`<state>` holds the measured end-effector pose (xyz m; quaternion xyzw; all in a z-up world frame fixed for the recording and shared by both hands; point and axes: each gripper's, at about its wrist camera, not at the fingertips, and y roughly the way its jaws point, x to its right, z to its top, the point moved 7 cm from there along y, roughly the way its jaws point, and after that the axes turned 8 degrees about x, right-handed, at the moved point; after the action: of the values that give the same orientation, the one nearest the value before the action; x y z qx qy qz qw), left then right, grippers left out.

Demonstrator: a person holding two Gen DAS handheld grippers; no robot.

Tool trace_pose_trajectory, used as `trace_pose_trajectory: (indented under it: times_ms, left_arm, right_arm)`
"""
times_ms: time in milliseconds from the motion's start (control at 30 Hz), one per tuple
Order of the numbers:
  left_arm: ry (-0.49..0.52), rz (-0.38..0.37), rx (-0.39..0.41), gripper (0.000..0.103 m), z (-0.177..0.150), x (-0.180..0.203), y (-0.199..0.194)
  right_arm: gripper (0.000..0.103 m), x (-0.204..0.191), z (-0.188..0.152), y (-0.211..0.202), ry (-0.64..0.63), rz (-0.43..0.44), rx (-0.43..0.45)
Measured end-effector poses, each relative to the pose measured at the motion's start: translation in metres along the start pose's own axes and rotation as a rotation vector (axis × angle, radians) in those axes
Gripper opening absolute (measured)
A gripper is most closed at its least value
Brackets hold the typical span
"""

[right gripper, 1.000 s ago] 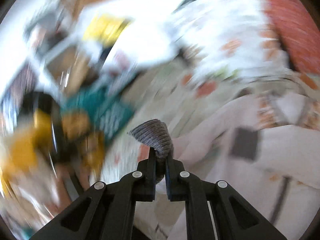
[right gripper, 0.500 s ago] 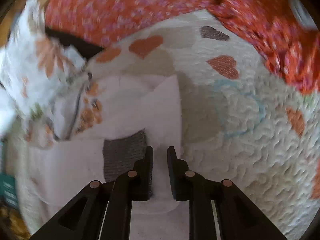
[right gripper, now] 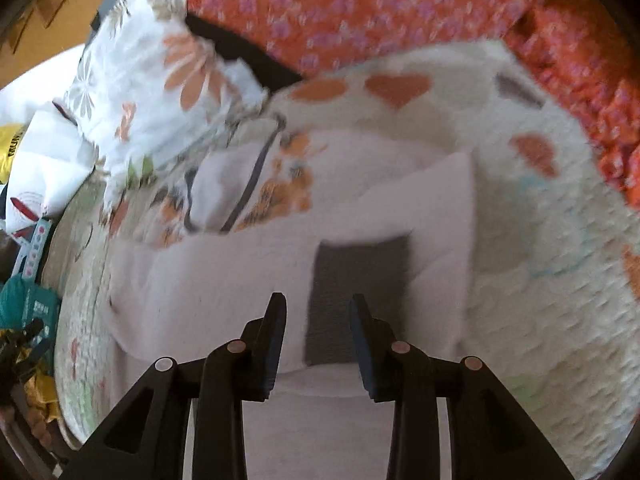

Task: Fold small clothes
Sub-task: 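Lay the sleeve on the cardigan and open the right gripper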

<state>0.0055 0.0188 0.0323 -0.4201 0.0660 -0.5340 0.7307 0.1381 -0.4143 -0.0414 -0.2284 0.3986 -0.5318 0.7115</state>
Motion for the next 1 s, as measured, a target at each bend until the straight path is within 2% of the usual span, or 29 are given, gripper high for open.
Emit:
trace_pose_trajectory:
  times_ms: [67, 100, 333, 500, 633, 867, 1000]
  left_arm:
    - [0.008, -0.002, -0.004, 0.078, 0.000, 0.002, 0.002]
    - [0.012, 0.000, -0.009, 0.078, -0.001, 0.002, 0.003]
    - [0.013, -0.010, -0.027, 0.078, -0.008, -0.005, 0.000]
    - [0.029, -0.007, -0.036, 0.078, -0.018, -0.009, -0.002]
    - [0.060, -0.018, -0.042, 0.078, -0.032, -0.011, -0.010]
    - [0.034, -0.152, -0.093, 0.078, -0.070, -0.002, -0.030]
    - [0.053, -0.202, -0.080, 0.078, -0.088, 0.009, -0.043]
  right_arm:
    - [0.035, 0.016, -0.006, 0.014, -0.009, -0.116, -0.027]
    - [0.029, 0.021, -0.007, 0.015, -0.010, -0.129, -0.015]
    - [0.034, 0.023, -0.020, -0.048, -0.090, -0.146, 0.101]
    - [0.035, 0.050, -0.042, -0.090, -0.075, -0.189, 0.121]
    - [0.037, 0.079, -0.068, -0.113, -0.019, -0.209, 0.104]
    - [0.037, 0.116, -0.104, -0.162, 0.107, -0.218, 0.118]
    - [0.048, 0.129, -0.105, -0.185, 0.155, -0.210, 0.153]
